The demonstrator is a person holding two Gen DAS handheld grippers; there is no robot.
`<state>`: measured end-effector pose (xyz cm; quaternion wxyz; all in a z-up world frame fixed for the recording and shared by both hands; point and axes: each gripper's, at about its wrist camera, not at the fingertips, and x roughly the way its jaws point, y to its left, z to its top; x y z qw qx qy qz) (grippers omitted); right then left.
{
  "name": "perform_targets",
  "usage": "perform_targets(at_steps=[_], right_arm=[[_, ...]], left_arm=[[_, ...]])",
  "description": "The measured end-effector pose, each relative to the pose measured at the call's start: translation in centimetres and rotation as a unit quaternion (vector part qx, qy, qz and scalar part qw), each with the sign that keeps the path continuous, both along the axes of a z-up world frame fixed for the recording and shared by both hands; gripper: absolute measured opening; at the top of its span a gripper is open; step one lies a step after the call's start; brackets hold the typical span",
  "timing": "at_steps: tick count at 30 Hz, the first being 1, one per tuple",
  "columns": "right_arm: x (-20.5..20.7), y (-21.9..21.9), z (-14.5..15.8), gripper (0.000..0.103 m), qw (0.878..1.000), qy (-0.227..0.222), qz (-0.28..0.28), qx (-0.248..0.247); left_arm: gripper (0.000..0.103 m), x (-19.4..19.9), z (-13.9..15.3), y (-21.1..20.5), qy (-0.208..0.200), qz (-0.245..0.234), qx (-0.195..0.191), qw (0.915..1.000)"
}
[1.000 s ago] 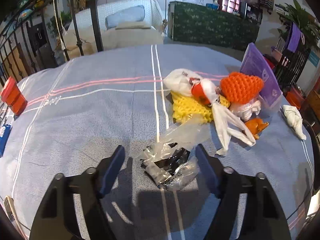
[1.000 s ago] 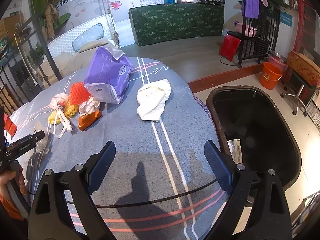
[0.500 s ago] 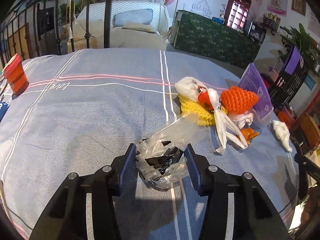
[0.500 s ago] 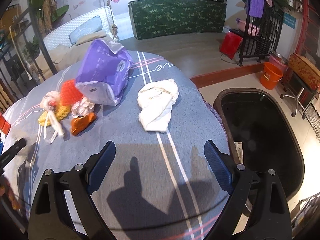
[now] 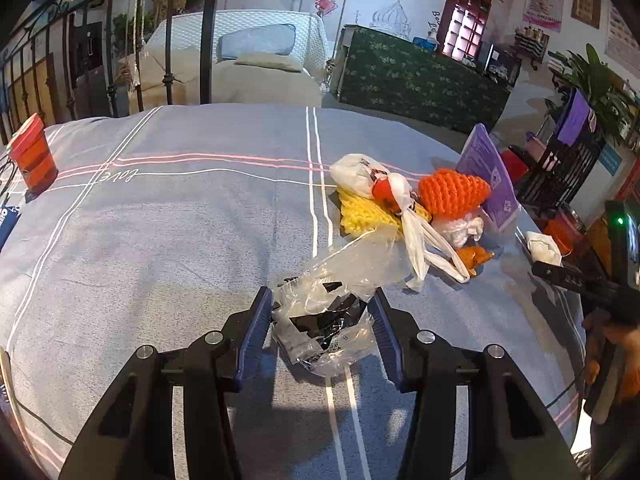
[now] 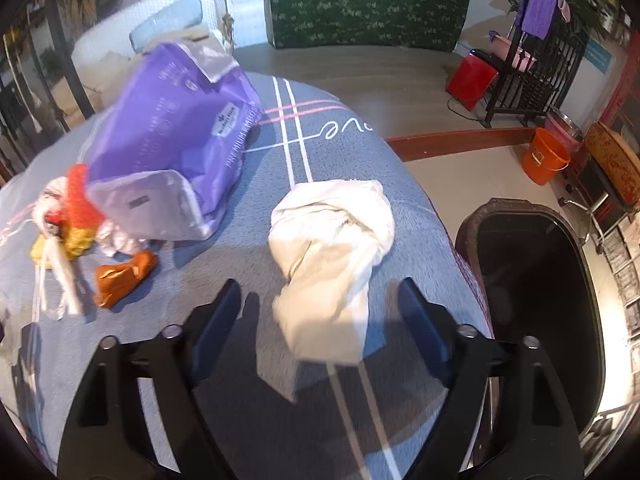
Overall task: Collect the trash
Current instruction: 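Grasp the clear plastic wrapper with the left gripper while the right grasps the white tissue, then carry the white tissue over the bin and open the right gripper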
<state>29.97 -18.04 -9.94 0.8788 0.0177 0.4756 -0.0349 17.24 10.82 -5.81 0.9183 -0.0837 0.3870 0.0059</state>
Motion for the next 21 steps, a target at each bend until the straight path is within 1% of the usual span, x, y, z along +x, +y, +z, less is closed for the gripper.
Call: perform_targets(at_steps=[3,5,6,8,9,11,14,17,21], right_arm=[[0.4,0.2,-0.3,0.062,1.000,0.003,0.000,-0.015],[0.2,0.2,-0.1,0.046,1.000,-0.001,0.001,-0.023],[0.3,0.3,-0.1,0.044,1.000,-0.003,0.001,-0.023],[0.1,0.1,-0.1,0.033,1.000,-0.004,0.002,-0.018],[-0.2,0.0,0.0,0.029,1.000,-0.007,0.003,-0.014],[-0.8,-0.3,0.3,0.019,1.000,-0.014,0.003,-0.003],[-1.5,-0.5,0.8,0.014,1.000,-0.026,0.003,0.009],[-2.3,-0.7,1.3,0.014,0.999,-0.035,0.002,0.020],[-4.4,-1.3,2.4,0.014,0.998,-0.056,0.000,0.027]], left_arm=[[0.049,-0.1,-0.2,-0.5,0.005,-0.009,-0.003,0.9999],[0.049,-0.2,-0.4,-0.7,0.007,-0.014,-0.011,0.9998],[0.049,-0.3,-0.5,-0.8,0.009,-0.016,-0.013,0.9998],[0.049,-0.3,-0.6,-1.3,0.010,-0.018,-0.010,0.9997],[0.049,-0.3,-0.6,-1.5,0.010,-0.020,-0.008,0.9997],[0.049,-0.4,-0.7,-1.9,0.010,-0.023,-0.010,0.9996],[0.049,-0.6,-0.6,-2.6,0.011,-0.028,-0.013,0.9995],[0.049,-0.8,-0.4,-3.2,0.008,-0.034,-0.008,0.9993],[0.049,-1.3,-0.1,-4.4,0.002,-0.046,-0.008,0.9989]])
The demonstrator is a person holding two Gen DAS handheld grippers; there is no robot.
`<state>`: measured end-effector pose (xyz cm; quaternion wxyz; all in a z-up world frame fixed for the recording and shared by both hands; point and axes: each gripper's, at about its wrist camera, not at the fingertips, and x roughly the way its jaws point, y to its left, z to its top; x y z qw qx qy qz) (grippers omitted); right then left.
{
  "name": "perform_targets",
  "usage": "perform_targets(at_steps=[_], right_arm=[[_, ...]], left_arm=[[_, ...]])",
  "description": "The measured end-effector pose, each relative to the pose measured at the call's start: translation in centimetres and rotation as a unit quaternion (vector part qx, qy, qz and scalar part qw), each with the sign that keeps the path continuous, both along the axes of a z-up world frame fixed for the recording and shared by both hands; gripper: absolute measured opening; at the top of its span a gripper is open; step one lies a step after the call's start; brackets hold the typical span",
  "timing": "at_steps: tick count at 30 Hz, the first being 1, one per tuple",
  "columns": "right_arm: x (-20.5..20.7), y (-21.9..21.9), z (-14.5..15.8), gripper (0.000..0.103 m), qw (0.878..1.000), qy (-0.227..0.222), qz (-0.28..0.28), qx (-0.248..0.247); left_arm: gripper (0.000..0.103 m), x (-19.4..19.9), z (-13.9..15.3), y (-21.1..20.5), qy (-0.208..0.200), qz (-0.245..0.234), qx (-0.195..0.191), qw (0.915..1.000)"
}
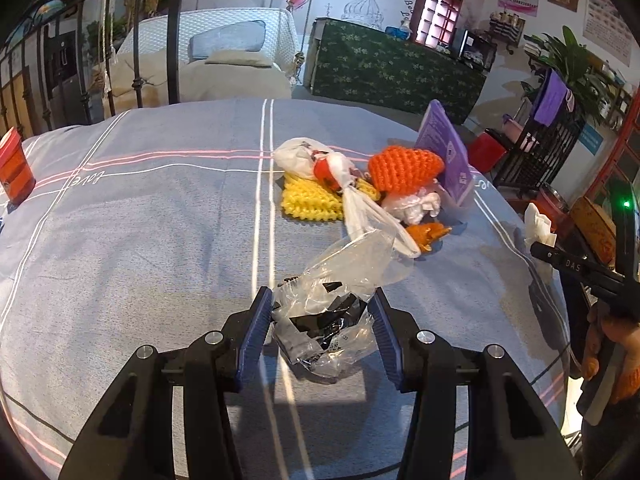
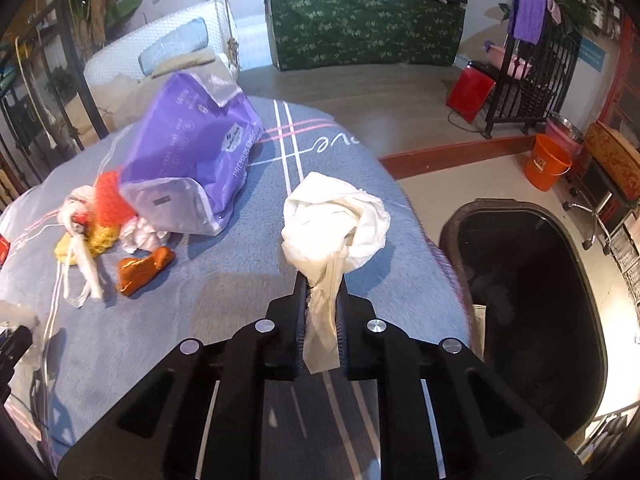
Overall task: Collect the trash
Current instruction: 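Carry the white tissue over the bin and open the right gripper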
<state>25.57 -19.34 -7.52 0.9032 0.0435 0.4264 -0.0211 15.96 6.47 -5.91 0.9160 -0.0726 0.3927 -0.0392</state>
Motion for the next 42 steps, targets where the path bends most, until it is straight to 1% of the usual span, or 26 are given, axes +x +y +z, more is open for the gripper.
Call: perform_targets(at_steps=[6,12,16,19,24,33,42], right_arm=[[-2.9,-1.2,1.1,0.014,1.000,-0.018,-0.004,0.006],[-6.1,-3.1,1.8,0.014,0.999,-0.030,-0.015,0.013],[-8.3,-4.7,2.0,0.014,0.999,-0.039,-0.032,0.019],[-9.7,-6.0,2.1,0.014,0.997,-0.050,-0.048,0.017],[-11.3,-8.5,1.8,0.014,0.995,-0.053,-0.078,0.019],[-12.5,-12.9,0.6,0.014,0.990,-0.046,-0.133,0.016],[-10.6,-16.9,-1.4,0.014,0.984,-0.028,-0.175,0.008]], left_arm=[[0.049,-0.5,0.6,-2.1,-0.008,-0.020,0.002,0.9998],[0.049,-1.2,1.0,-5.4,-0.014,-0.057,0.000,0.9983],[0.049,-1.3,1.0,-7.5,-0.015,-0.083,-0.009,0.9964],[0.049,-1.6,0.9,-9.4,-0.016,-0.102,-0.009,0.9946],[0.049,-1.9,0.8,-12.1,-0.016,-0.132,-0.012,0.9911],[0.049,-2.8,0.7,-16.3,-0.016,-0.179,-0.007,0.9837],[0.049,-3.0,0.8,-18.5,-0.022,-0.206,-0.001,0.9784]])
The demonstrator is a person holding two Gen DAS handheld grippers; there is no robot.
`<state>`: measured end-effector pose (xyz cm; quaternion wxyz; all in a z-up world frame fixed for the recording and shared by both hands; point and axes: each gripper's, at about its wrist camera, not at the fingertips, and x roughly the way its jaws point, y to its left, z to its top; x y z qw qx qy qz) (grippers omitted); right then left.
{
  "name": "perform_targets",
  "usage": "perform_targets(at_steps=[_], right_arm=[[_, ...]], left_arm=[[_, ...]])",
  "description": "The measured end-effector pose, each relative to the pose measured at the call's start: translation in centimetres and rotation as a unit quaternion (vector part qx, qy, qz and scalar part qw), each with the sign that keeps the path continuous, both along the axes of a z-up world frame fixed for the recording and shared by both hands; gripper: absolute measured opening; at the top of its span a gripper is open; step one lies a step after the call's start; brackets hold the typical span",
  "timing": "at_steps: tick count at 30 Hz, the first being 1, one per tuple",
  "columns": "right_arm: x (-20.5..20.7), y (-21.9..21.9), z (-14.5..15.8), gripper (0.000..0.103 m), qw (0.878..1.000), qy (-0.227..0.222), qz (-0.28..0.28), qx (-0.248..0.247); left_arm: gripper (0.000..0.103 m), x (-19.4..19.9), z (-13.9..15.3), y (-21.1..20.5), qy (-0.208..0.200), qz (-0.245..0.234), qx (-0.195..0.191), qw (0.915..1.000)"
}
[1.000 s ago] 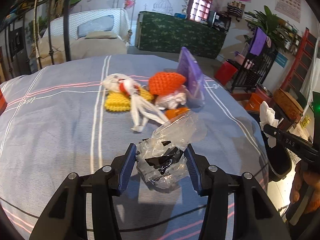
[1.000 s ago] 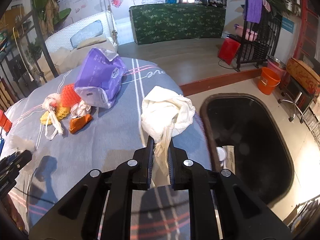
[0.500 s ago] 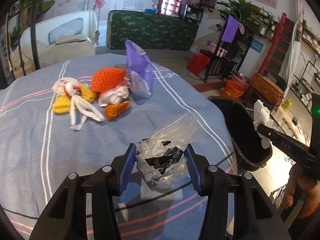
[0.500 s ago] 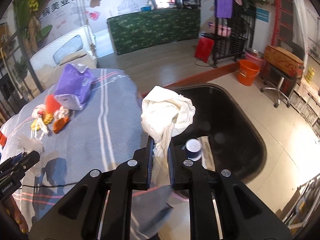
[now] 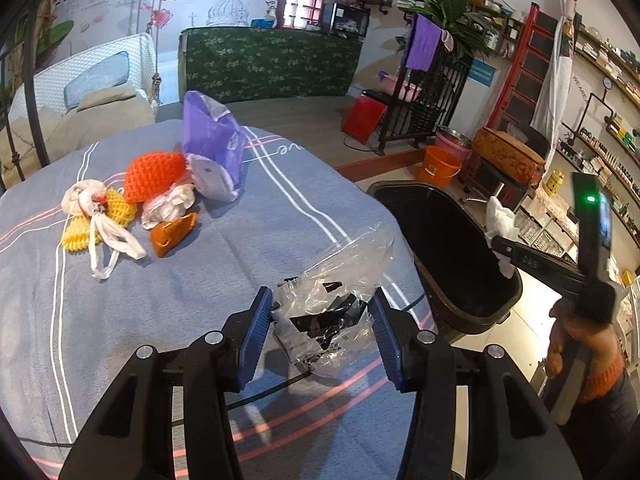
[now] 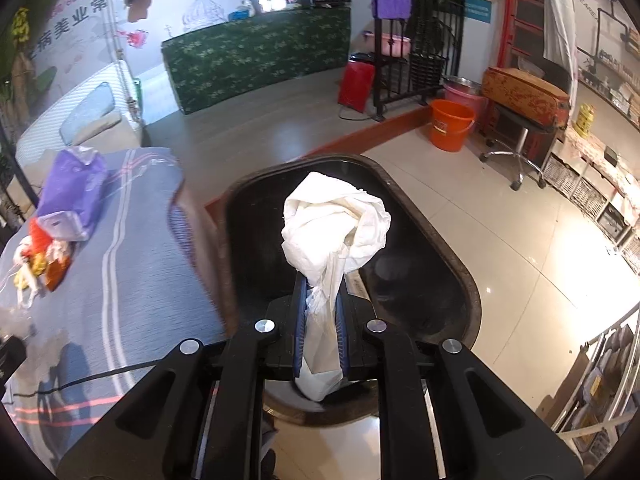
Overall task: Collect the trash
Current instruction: 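Carry the white tissue over the bin and open the right gripper, then carry the clear plastic wrapper over the bin and open the left gripper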
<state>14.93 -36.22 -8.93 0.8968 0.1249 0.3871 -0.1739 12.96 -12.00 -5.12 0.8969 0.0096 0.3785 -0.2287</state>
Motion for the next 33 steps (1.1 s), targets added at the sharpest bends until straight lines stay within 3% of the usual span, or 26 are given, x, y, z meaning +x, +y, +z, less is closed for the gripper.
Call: perform_targets(at_steps=[9,16,30,33], right_arm=[[2.3,-2.0,-2.9,0.014,0.999,0.036,-0.026,0.003],[2.3,-2.0,-3.5,0.050,0.999,0.034,-0.034,0.010],[-1.1,-1.5,-1.8,0.057,0.999,0.017,-0.037,0.008],[-1.9,-1.9,-1.1,0.065,0.999,0.011,-0.045,0.005]], left_arm=[[0.049,0.0,0.0,-1.2,0.000,-0.018,0.004,0.9998],[0.049,0.1,0.1,-2.4,-0.005,-0.035,0.007,0.9994],[0.049,1.5,0.6,-8.7,-0.021,-0.105,0.013,0.9942],[0.049,2.2,0.6,-10.0,-0.017,-0.117,0.011,0.9929]])
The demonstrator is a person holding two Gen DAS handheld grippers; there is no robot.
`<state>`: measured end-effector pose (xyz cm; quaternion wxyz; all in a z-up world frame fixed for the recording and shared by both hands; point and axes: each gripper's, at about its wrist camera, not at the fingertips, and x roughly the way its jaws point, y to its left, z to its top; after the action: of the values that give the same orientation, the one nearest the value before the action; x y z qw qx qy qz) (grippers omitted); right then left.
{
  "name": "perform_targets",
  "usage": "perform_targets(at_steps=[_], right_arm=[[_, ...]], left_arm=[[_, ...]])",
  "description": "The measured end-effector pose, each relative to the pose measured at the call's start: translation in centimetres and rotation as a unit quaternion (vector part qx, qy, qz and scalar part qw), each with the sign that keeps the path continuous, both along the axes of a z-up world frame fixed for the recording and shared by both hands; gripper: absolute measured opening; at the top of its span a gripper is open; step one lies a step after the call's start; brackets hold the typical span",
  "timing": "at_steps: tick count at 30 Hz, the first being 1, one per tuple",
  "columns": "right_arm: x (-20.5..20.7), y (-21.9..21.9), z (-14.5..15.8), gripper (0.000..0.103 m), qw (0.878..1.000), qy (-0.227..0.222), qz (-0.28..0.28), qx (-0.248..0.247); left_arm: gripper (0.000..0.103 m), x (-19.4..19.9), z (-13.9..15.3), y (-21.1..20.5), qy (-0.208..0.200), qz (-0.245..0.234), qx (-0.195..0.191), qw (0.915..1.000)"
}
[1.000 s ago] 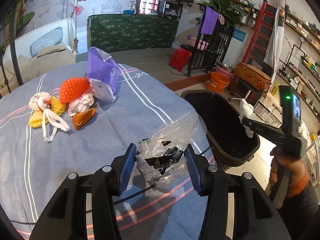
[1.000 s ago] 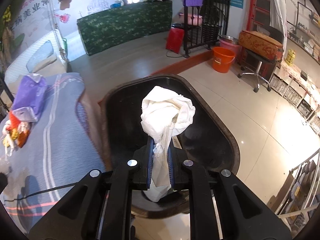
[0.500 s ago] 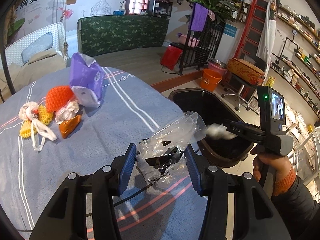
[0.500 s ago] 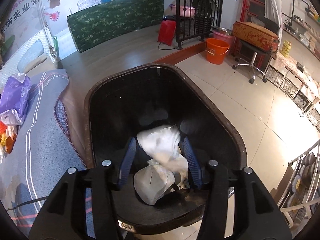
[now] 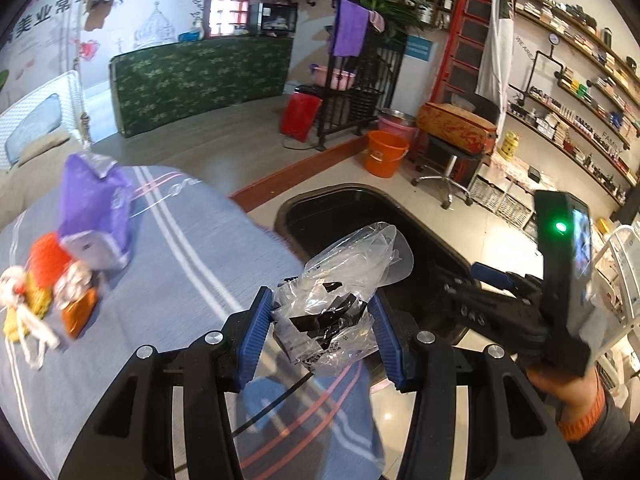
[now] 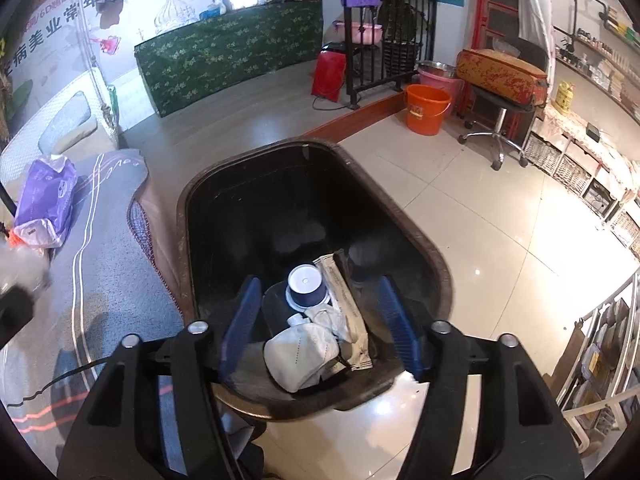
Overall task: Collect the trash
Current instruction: 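Carry the clear plastic wrapper over the bin and open the left gripper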
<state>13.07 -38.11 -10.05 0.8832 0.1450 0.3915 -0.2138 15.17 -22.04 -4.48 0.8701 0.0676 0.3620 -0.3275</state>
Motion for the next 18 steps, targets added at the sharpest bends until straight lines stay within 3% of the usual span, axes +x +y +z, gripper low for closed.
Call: perform_targets(at_steps=[18], right_arm=[[-4.4,-4.2,-0.3,0.067,0.998,0.001,-0.064,0.012]], left_arm=[[0.049,2.0,-2.2,-9.1,0.028,-0.059,0.031,0.9974]])
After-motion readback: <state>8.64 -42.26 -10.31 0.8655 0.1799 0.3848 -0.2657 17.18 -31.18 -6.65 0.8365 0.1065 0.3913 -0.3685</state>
